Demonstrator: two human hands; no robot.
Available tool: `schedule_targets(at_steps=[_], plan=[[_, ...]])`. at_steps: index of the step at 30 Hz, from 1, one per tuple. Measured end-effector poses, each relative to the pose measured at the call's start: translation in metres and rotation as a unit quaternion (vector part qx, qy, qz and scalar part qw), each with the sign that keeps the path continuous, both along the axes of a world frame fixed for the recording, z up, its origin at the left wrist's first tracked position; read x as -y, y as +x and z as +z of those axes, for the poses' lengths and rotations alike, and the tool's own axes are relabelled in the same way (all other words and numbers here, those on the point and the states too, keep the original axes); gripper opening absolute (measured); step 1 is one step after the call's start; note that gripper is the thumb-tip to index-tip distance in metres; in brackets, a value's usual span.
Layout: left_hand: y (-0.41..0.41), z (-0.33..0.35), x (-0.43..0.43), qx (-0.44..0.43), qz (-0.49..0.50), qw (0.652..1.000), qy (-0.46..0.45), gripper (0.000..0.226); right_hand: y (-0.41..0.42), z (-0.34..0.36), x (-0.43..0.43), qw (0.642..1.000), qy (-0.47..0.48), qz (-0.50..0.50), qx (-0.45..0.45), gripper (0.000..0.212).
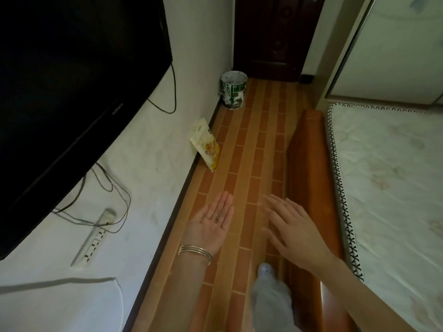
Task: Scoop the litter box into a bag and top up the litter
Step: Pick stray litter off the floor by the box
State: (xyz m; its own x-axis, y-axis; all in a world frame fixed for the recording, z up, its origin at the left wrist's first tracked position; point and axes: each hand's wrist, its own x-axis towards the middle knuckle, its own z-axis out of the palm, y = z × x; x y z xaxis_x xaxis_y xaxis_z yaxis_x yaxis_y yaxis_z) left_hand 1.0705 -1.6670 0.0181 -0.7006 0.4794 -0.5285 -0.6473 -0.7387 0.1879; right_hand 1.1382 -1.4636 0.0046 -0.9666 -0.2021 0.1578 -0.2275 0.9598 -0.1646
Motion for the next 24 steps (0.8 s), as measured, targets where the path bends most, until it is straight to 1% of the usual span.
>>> schedule_targets(at_steps=[6,10,13,18,24], plan=[[-0.074,0.007,-0.082,0.011,0.003,1.0,0.009,0.035,-0.073,0.004,-0.077,0.999,0.029,0.007,0.028,0.048],[-0.121,0.013,-0.139,0.014,0.014,1.0,0.004,0.04,-0.13,0.012,-0.132,0.999,0.028,0.021,0.021,0.048],[-0.156,0.018,-0.173,0.015,0.035,0.999,0.003,0.039,-0.171,0.017,-0.168,0.999,0.028,0.026,0.021,0.049],[-0.211,0.022,-0.208,0.02,0.057,0.998,0.017,0.036,-0.227,0.019,-0.207,1.0,0.018,0.02,0.014,0.048],[-0.279,0.012,-0.243,0.028,0.063,0.998,0.007,0.036,-0.296,0.003,-0.238,0.999,0.015,0.035,0.035,0.048]])
